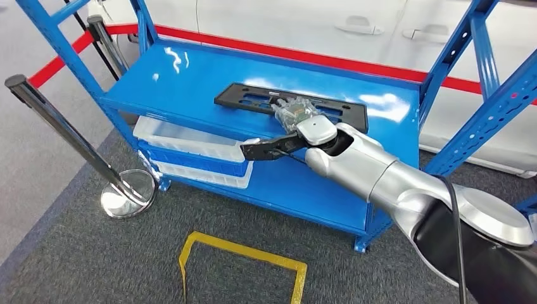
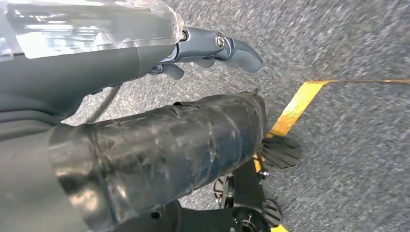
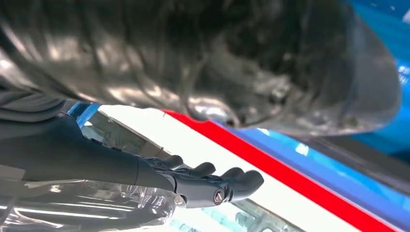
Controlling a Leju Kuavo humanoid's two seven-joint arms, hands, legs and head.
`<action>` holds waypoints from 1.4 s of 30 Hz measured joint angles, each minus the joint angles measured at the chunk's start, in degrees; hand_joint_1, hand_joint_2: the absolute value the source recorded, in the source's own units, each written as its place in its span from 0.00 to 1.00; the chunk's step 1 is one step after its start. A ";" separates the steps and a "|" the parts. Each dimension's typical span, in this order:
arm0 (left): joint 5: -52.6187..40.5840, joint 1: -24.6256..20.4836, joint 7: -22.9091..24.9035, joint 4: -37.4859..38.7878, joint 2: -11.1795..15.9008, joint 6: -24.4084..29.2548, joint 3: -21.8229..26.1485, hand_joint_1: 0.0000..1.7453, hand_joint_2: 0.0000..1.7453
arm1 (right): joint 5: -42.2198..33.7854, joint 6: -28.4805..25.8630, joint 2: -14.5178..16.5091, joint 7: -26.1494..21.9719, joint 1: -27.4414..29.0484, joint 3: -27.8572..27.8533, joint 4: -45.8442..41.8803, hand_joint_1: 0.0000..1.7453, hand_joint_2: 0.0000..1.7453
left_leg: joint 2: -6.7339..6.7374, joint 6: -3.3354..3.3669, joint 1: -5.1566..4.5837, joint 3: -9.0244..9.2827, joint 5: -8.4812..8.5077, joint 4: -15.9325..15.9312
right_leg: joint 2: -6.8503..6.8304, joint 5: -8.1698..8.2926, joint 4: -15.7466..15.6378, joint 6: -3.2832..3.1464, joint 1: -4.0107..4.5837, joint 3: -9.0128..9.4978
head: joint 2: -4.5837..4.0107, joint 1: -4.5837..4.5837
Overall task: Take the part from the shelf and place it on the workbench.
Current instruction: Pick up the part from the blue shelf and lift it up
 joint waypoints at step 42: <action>-0.28 0.01 -0.08 0.09 0.20 -0.01 -0.14 0.00 0.00 | -1.42 0.43 -1.52 1.13 1.46 0.00 0.94 0.00 0.00 | -0.21 1.70 -0.93 -1.08 4.84 -3.70 | -0.08 -2.01 -0.85 0.56 1.25 2.78 | 0.00 -0.05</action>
